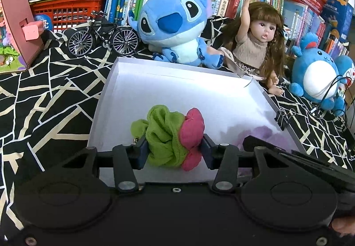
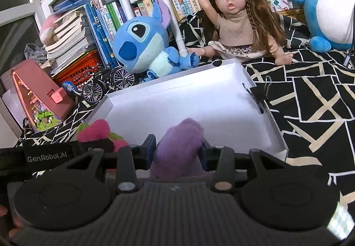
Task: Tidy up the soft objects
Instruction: 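Carry the purple plush and scrunchie with both tools into the white box, then open both tools to release the plush and scrunchie inside the box, then move both tools back over the pile toward the sequin pillow and navy cloth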
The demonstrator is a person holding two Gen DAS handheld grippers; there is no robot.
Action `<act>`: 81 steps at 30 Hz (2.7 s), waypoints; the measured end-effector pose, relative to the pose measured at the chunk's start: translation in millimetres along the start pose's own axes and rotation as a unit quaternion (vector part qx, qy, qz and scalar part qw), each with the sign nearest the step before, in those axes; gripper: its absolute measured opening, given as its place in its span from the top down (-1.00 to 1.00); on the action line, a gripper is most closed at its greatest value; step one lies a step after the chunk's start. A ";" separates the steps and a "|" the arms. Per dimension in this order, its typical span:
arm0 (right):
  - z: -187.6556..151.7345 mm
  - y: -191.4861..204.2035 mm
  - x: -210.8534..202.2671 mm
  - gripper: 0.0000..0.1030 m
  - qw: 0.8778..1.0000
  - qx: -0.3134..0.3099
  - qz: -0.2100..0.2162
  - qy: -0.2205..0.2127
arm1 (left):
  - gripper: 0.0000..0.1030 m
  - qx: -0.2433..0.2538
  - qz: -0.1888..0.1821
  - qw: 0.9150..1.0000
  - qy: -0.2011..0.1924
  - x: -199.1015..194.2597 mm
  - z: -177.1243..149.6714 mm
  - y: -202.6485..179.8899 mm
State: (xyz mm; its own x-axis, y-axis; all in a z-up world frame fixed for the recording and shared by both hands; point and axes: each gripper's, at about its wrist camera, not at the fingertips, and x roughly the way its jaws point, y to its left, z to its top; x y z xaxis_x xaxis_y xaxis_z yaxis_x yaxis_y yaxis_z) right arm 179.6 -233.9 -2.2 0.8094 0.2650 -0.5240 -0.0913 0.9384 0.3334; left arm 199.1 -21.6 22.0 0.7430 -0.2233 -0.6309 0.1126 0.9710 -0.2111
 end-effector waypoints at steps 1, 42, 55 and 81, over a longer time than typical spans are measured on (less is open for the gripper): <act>0.2 0.2 -1.2 0.02 1.000 -0.001 0.001 -0.003 | 0.06 0.000 0.001 1.000 0.000 -1.2 0.0 -0.5; -49.8 9.3 -127.8 -0.97 0.986 -0.143 -0.009 -0.083 | -0.79 -0.002 0.038 0.996 -0.075 -130.5 -69.2 39.5; -77.9 21.4 -134.4 -0.63 0.985 -0.164 0.003 -0.051 | -0.66 -0.020 0.061 0.997 -0.050 -126.9 -96.9 55.9; -86.1 28.3 -109.3 -0.54 0.986 -0.160 -0.025 -0.027 | -0.49 0.017 0.083 0.994 -0.065 -119.9 -104.9 51.3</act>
State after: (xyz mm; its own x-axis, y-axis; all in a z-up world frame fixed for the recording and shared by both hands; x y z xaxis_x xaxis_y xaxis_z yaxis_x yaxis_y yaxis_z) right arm 38.6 -217.2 -3.0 0.8462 0.2135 -0.4882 -0.2233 0.9740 0.0389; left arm 46.6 46.0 8.5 0.8318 -0.0481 -0.5531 0.0008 0.9963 -0.0854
